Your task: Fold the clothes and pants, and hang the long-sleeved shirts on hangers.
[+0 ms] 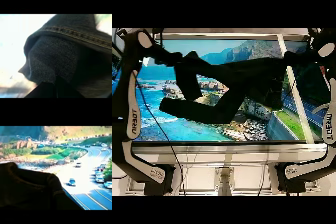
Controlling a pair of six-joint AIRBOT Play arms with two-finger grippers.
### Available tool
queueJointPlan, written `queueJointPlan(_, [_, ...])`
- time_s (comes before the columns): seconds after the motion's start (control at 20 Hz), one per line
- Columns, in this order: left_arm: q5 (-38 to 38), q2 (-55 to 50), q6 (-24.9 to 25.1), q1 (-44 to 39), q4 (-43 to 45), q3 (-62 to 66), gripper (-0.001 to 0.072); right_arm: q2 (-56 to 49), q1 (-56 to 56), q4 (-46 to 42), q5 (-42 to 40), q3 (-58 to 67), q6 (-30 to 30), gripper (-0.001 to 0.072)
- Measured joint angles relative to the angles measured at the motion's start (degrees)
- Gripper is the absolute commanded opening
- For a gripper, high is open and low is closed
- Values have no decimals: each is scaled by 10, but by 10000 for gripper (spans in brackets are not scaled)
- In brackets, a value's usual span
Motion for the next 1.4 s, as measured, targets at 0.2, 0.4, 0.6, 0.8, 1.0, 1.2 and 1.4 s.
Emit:
queueJointPlan(0.2, [-86,51,15,-44,45,-84,24,2,-4,-76,62,12,14,20])
queueJointPlan(0.4, [-65,123,18,-138,61,-306,26,3,-24,-126,130,-20,18,20])
queueJointPlan(0.6, [15,229,-34,-223,64,-543,31,3,-50,-141,168,-106,19,20])
queueJointPlan(0.8, [76,373,-99,-265,64,-692,178,3,-76,-165,184,-187,19,21])
queueJointPlan(1.0, [93,537,-135,-256,73,-743,272,4,-104,-218,193,-226,25,21])
queueJointPlan(1.2, [111,662,-162,-202,99,-756,388,15,-124,-240,193,-237,28,21])
queueJointPlan(1.4, [150,650,-169,-107,120,-760,577,31,-129,-243,176,-240,29,21])
